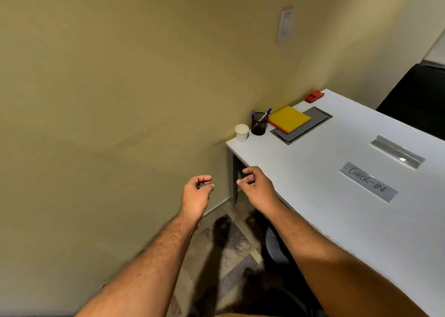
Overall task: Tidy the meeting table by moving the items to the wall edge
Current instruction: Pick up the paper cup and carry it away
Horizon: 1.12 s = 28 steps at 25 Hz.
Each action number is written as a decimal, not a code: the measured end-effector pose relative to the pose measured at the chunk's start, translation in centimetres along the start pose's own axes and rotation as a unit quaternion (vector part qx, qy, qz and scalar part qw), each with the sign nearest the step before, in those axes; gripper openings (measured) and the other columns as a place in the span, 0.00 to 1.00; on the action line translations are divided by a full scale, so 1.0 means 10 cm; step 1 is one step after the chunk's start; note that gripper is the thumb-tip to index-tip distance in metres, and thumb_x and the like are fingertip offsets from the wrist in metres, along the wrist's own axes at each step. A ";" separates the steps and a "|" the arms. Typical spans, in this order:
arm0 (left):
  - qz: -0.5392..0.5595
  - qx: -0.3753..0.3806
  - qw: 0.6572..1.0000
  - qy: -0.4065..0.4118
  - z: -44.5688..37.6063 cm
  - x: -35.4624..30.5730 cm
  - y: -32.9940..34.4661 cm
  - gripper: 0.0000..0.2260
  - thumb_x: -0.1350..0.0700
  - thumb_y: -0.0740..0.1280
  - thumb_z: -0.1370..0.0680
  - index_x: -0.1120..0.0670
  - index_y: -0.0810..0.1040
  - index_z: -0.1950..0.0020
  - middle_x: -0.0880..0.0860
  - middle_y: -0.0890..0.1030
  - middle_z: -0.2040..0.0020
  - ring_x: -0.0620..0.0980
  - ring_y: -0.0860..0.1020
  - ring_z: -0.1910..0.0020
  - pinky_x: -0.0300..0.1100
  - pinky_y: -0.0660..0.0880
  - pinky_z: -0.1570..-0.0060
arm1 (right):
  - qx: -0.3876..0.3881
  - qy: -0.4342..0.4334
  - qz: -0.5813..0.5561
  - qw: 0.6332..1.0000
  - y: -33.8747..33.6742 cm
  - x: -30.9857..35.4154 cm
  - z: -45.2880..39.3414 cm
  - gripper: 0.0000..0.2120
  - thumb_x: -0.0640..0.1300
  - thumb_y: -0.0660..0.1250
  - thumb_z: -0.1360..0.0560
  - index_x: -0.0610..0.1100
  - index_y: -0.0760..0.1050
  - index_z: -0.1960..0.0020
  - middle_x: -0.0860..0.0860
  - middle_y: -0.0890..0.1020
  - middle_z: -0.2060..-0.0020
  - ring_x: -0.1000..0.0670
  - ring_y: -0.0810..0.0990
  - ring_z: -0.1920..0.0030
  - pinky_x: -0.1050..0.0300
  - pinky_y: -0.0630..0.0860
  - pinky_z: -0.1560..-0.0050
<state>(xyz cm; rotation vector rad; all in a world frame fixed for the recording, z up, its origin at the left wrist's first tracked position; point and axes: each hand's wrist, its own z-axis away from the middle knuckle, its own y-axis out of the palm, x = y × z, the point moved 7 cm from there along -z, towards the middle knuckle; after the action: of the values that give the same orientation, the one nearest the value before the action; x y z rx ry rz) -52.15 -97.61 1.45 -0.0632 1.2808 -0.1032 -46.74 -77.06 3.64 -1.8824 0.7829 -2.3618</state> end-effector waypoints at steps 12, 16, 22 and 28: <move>-0.021 0.106 0.993 -0.054 -1.63 -0.39 0.15 0.08 0.61 0.69 0.19 0.57 0.81 0.41 0.54 0.83 0.49 0.49 0.81 0.52 0.45 0.77 0.54 | -0.068 0.093 -0.011 0.993 0.42 -0.12 -1.67 0.14 0.49 0.70 0.20 0.53 0.72 0.36 0.50 0.82 0.57 0.48 0.83 0.53 0.49 0.84 0.45; -0.124 0.132 0.983 -0.023 -2.32 -0.59 0.18 0.07 0.63 0.69 0.20 0.56 0.82 0.43 0.50 0.83 0.55 0.44 0.80 0.58 0.42 0.75 0.57 | -0.052 0.110 0.029 0.992 0.45 -0.20 -2.66 0.15 0.50 0.70 0.20 0.53 0.73 0.35 0.51 0.85 0.49 0.47 0.84 0.47 0.51 0.82 0.42; -0.169 0.164 0.972 -0.004 -2.88 -0.56 0.57 0.09 0.65 0.70 0.21 0.53 0.82 0.44 0.48 0.82 0.56 0.43 0.81 0.56 0.37 0.76 0.54 | -0.010 0.170 0.095 0.981 0.39 -0.55 -3.63 0.36 0.47 0.69 0.20 0.51 0.55 0.17 0.41 0.78 0.30 0.37 0.77 0.30 0.44 0.73 0.29; -0.249 0.205 0.946 0.025 -3.13 -0.52 0.87 0.11 0.66 0.73 0.23 0.54 0.82 0.43 0.53 0.83 0.48 0.47 0.81 0.50 0.27 0.75 0.48 | 0.073 0.183 0.194 0.961 0.42 -0.97 -3.83 0.30 0.50 0.67 0.18 0.46 0.62 0.19 0.43 0.76 0.27 0.39 0.75 0.27 0.45 0.70 0.26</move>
<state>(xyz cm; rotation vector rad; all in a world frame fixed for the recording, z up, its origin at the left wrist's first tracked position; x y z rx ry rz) -83.23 -88.10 -3.45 -0.0258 1.2470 -0.8077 -80.47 -63.62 -12.46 -1.1235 0.8730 -2.4458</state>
